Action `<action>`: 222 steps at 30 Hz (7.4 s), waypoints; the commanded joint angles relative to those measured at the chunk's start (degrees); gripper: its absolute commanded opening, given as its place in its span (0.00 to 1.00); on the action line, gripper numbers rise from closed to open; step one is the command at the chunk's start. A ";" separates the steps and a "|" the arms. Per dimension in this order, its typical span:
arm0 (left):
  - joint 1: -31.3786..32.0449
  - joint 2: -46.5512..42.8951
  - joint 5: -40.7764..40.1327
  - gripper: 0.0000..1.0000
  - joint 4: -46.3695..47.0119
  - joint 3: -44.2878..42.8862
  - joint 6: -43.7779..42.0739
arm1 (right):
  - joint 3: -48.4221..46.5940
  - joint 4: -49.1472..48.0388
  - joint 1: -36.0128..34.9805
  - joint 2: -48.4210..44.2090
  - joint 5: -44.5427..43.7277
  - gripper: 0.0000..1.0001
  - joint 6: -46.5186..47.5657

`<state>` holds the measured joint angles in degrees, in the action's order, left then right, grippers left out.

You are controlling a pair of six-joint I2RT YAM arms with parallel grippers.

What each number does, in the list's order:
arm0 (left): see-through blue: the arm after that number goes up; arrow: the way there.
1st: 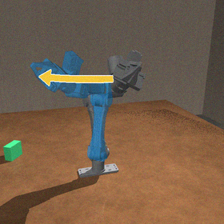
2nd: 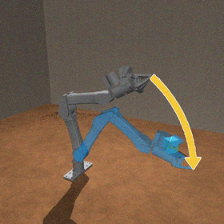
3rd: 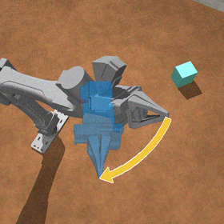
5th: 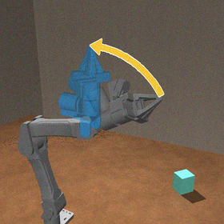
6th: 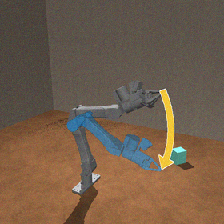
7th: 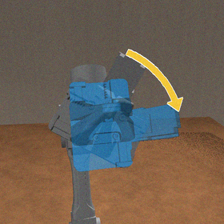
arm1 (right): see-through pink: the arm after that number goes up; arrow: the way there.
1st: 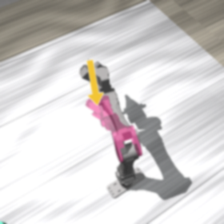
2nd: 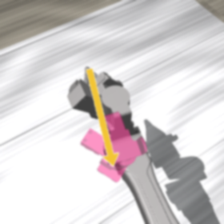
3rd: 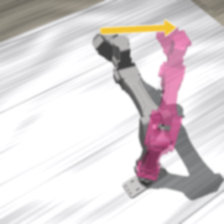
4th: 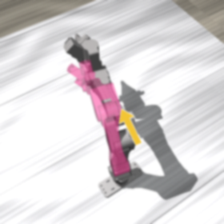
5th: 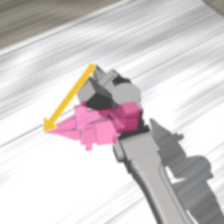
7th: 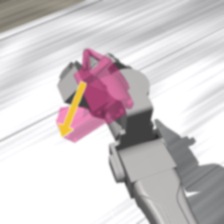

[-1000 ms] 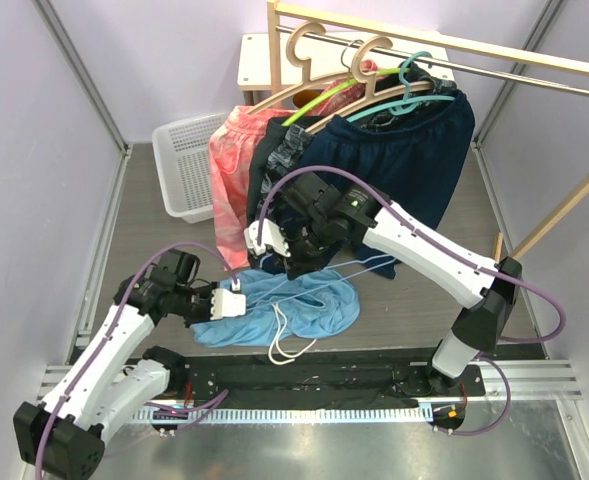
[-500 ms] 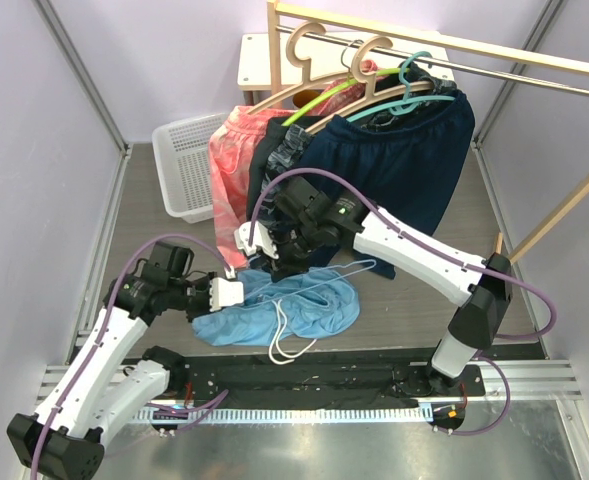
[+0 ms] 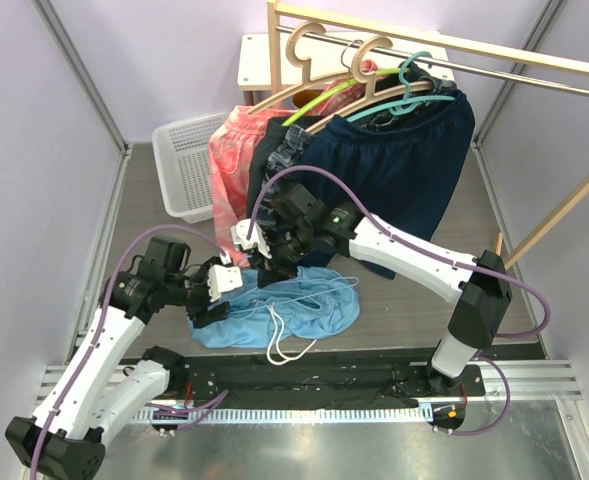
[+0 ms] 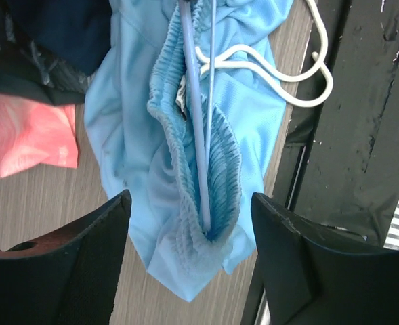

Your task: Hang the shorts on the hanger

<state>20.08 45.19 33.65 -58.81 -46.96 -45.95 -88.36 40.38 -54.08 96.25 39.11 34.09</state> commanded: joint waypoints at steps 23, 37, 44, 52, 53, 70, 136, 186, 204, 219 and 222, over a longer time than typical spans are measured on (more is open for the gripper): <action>-9.27 7.02 8.54 0.01 3.26 3.63 -8.37 | -1.21 -9.62 0.91 -1.76 5.71 0.01 -6.57; -9.44 1.48 5.64 0.00 7.83 6.18 -0.54 | 18.99 -8.04 6.01 -26.87 -25.66 0.70 -30.12; -9.53 2.45 5.73 0.00 8.36 4.77 -0.28 | 33.76 -8.90 6.01 -33.58 -30.76 0.63 -36.26; -9.53 0.61 5.20 0.00 8.62 5.30 -1.15 | 41.24 -18.93 4.43 -30.60 -30.76 0.63 -44.10; -9.53 0.51 5.11 0.00 8.45 5.30 -1.50 | 42.38 -21.11 4.17 -30.33 -31.11 0.63 -44.89; -9.44 0.60 5.29 0.00 9.24 4.51 1.04 | 43.53 -27.63 -1.01 -22.42 -36.47 0.48 -39.91; 4.97 16.77 -12.30 0.00 -0.61 -9.55 -4.87 | 24.29 5.05 32.83 -34.20 -26.20 0.08 -26.88; 11.30 10.44 0.36 0.91 -0.87 -34.06 11.67 | 6.17 16.47 15.57 -44.18 -14.33 0.01 -20.90; 11.30 12.99 3.17 0.98 3.70 -35.92 13.00 | 0.38 34.67 38.60 -64.16 -25.65 0.01 -29.33; 11.30 10.63 6.08 0.98 6.51 -29.69 12.47 | -13.41 32.93 63.21 -57.15 -43.67 0.01 -45.85; 11.39 9.74 6.17 0.98 7.30 -28.02 12.64 | -15.53 28.36 65.06 -52.50 -45.96 0.01 -46.57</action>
<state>31.18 57.04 38.28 -54.76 -76.69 -33.43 -100.40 80.12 8.71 37.26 -1.13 -7.07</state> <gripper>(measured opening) 0.976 0.048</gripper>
